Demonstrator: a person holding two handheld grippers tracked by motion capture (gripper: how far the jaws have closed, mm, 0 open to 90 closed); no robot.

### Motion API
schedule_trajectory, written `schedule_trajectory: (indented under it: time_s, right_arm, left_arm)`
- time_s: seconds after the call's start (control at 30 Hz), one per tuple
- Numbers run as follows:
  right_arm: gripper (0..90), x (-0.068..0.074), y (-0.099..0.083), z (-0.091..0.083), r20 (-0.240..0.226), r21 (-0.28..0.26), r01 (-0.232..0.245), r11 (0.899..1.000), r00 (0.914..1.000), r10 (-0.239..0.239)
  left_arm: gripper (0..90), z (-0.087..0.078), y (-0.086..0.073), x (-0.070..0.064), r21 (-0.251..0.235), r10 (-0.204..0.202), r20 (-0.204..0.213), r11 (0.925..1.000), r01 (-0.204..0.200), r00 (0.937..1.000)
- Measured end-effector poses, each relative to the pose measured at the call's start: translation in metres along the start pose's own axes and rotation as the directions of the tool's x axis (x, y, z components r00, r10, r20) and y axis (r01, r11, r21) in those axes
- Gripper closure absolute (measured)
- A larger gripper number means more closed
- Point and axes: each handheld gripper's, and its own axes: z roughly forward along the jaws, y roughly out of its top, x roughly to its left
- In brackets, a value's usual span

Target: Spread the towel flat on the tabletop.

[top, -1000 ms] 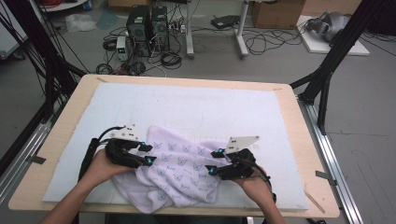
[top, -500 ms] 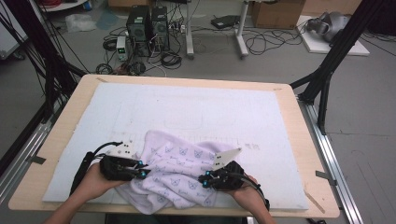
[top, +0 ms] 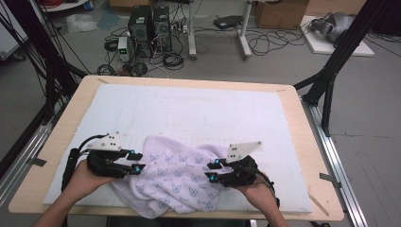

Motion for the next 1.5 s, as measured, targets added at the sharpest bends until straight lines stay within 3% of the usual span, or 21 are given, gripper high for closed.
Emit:
schedule_trajectory:
  time_s: [0.13, 0.23, 0.4, 0.53, 0.6, 0.7, 0.73, 0.83, 0.9, 1.0, 1.1, 1.17, 1.27, 1.3, 1.37, 1.43, 1.5]
  right_arm:
    - [63.7, -0.022, 0.006, -0.005, 0.048, -0.017, -0.019, 1.000, 0.9986, 0.020]
    - [63.3, -0.041, 0.006, -0.001, 0.086, -0.003, -0.036, 0.999, 0.9956, 0.036]
    - [58.9, -0.066, -0.003, 0.015, 0.160, 0.101, -0.059, 0.993, 0.9863, 0.042]
    - [55.0, -0.088, -0.016, 0.023, 0.199, 0.127, -0.122, 0.984, 0.9754, 0.095]
    - [54.5, -0.098, -0.021, 0.024, 0.216, 0.132, -0.162, 0.978, 0.9676, 0.131]
    - [57.0, -0.106, -0.027, 0.029, 0.223, 0.149, -0.185, 0.971, 0.9633, 0.149]
    - [61.7, -0.107, -0.028, 0.031, 0.213, 0.161, -0.192, 0.968, 0.9646, 0.156]
    - [80.6, -0.108, -0.030, 0.038, 0.164, 0.207, -0.203, 0.957, 0.9716, 0.171]
    - [86.2, -0.107, -0.027, 0.037, 0.155, 0.207, -0.190, 0.960, 0.9750, 0.159]
    - [86.6, -0.108, -0.023, 0.031, 0.176, 0.207, -0.185, 0.961, 0.9728, 0.150]
    - [86.6, -0.108, -0.011, 0.015, 0.219, 0.143, -0.166, 0.976, 0.9667, 0.133]
    - [86.6, -0.106, 0.001, 0.001, 0.270, 0.109, -0.145, 0.983, 0.9564, 0.111]
    - [86.3, -0.104, 0.017, -0.019, 0.334, 0.027, -0.109, 0.994, 0.9379, 0.094]
    - [84.4, -0.104, 0.020, -0.024, 0.345, 0.003, -0.108, 0.994, 0.9331, 0.100]
    - [72.5, -0.105, 0.020, -0.025, 0.356, -0.018, -0.120, 0.993, 0.9268, 0.119]
    - [66.9, -0.108, 0.014, -0.022, 0.354, 0.002, -0.153, 0.988, 0.9244, 0.143]
    - [63.4, -0.110, 0.005, -0.016, 0.336, 0.006, -0.170, 0.985, 0.9285, 0.158]
  left_arm:
    - [58.9, 0.010, 0.011, 0.014, 0.011, 0.008, -0.050, 0.9999, -0.008, 0.9987]
    - [59.8, 0.028, 0.014, 0.027, 0.020, -0.016, -0.056, 0.9997, 0.017, 0.9983]
    - [59.9, 0.060, 0.008, 0.048, 0.131, -0.016, -0.113, 0.9909, 0.031, 0.9935]
    - [58.1, 0.074, 0.003, 0.059, 0.157, -0.042, -0.125, 0.9858, 0.062, 0.9913]
    - [58.1, 0.081, -0.001, 0.064, 0.187, -0.050, -0.143, 0.9793, 0.077, 0.9884]
    - [59.2, 0.094, -0.008, 0.071, 0.253, -0.076, -0.151, 0.9610, 0.113, 0.9857]
    - [61.8, 0.095, -0.009, 0.071, 0.237, -0.071, -0.160, 0.9656, 0.108, 0.9847]
    - [85.8, 0.095, -0.009, 0.068, 0.244, -0.060, -0.128, 0.9654, 0.091, 0.9900]
    - [87.6, 0.095, -0.007, 0.066, 0.255, -0.051, -0.119, 0.9636, 0.080, 0.9916]
    - [88.2, 0.090, -0.005, 0.065, 0.227, -0.040, -0.140, 0.9713, 0.071, 0.9894]
    - [88.2, 0.073, 0.005, 0.066, 0.138, -0.040, -0.181, 0.9882, 0.066, 0.9826]
    - [88.2, 0.058, 0.014, 0.068, 0.070, -0.042, -0.212, 0.9959, 0.058, 0.9763]
    - [88.2, 0.037, 0.026, 0.071, -0.008, -0.057, -0.238, 0.9983, 0.057, 0.9695]
    - [88.0, 0.034, 0.027, 0.072, -0.016, -0.062, -0.230, 0.9981, 0.060, 0.9712]
    - [85.2, 0.034, 0.025, 0.074, 0.000, -0.077, -0.206, 0.9969, 0.078, 0.9755]
    - [72.9, 0.042, 0.019, 0.076, 0.034, -0.090, -0.198, 0.9945, 0.099, 0.9760]
    - [65.1, 0.051, 0.012, 0.077, 0.069, -0.096, -0.193, 0.9915, 0.111, 0.9765]
